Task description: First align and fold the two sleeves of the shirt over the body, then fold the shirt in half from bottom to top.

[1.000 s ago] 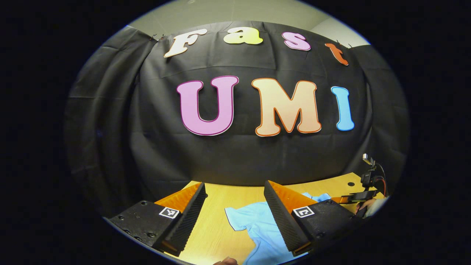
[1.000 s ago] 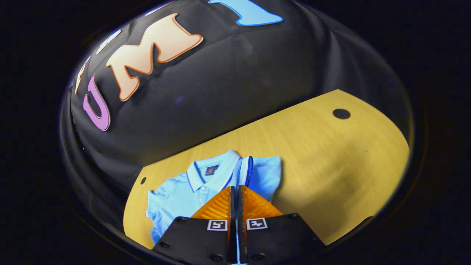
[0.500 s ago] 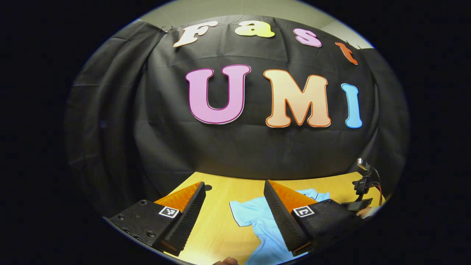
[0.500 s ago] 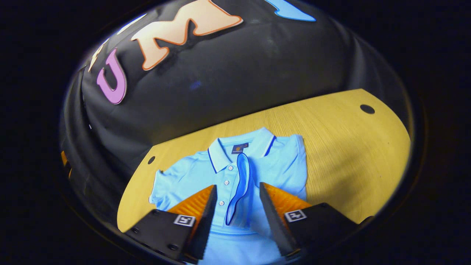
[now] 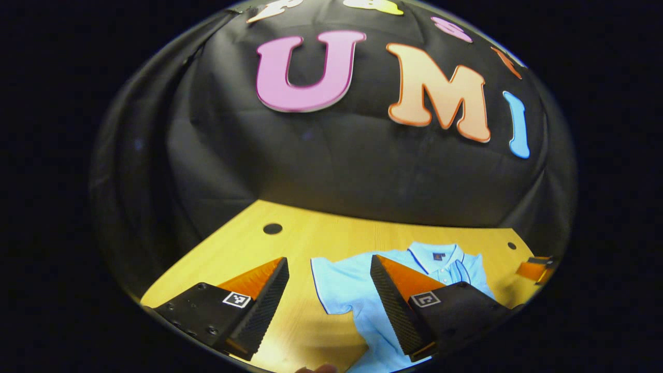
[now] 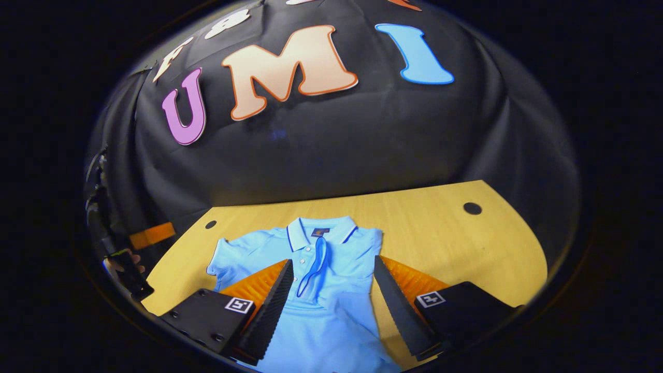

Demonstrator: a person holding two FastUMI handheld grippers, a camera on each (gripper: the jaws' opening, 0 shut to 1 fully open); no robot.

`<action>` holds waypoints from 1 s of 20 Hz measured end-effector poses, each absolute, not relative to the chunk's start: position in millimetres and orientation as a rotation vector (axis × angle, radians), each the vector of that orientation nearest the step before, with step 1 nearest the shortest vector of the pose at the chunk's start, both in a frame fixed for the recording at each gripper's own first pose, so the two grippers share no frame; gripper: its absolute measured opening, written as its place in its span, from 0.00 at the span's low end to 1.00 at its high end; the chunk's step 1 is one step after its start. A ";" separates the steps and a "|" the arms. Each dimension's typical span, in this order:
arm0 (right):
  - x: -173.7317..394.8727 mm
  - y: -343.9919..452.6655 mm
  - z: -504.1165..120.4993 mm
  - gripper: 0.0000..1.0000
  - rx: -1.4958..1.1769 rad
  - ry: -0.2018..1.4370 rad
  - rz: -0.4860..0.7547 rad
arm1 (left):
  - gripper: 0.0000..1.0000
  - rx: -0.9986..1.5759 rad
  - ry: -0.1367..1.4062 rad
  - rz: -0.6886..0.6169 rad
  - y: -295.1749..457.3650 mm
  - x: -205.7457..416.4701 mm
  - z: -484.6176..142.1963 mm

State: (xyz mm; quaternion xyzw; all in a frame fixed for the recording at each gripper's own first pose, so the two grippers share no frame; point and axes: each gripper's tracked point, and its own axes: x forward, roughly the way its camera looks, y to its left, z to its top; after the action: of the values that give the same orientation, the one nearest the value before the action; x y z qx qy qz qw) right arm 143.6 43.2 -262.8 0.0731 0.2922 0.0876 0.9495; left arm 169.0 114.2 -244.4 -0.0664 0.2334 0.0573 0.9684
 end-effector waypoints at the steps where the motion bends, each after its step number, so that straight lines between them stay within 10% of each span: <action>1: 137.5 30.5 -256.5 0.98 0.151 0.588 0.156 | 0.95 -0.139 0.499 0.117 114.6 175.2 -260.2; 16: 83.8 -38.8 -270.8 0.98 0.141 0.645 0.019 | 0.95 -0.128 0.830 0.173 118.9 199.0 -383.3; 20: 80.1 -41.8 -274.0 0.98 0.147 0.646 0.022 | 0.29 -0.163 0.788 0.134 100.7 208.3 -375.3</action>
State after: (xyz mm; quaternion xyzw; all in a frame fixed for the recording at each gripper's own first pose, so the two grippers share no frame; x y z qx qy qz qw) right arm 80.1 -41.8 -274.0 0.0722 0.3171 0.0109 0.9456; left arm 208.3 100.7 -375.3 -0.0795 0.3833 0.0651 0.9179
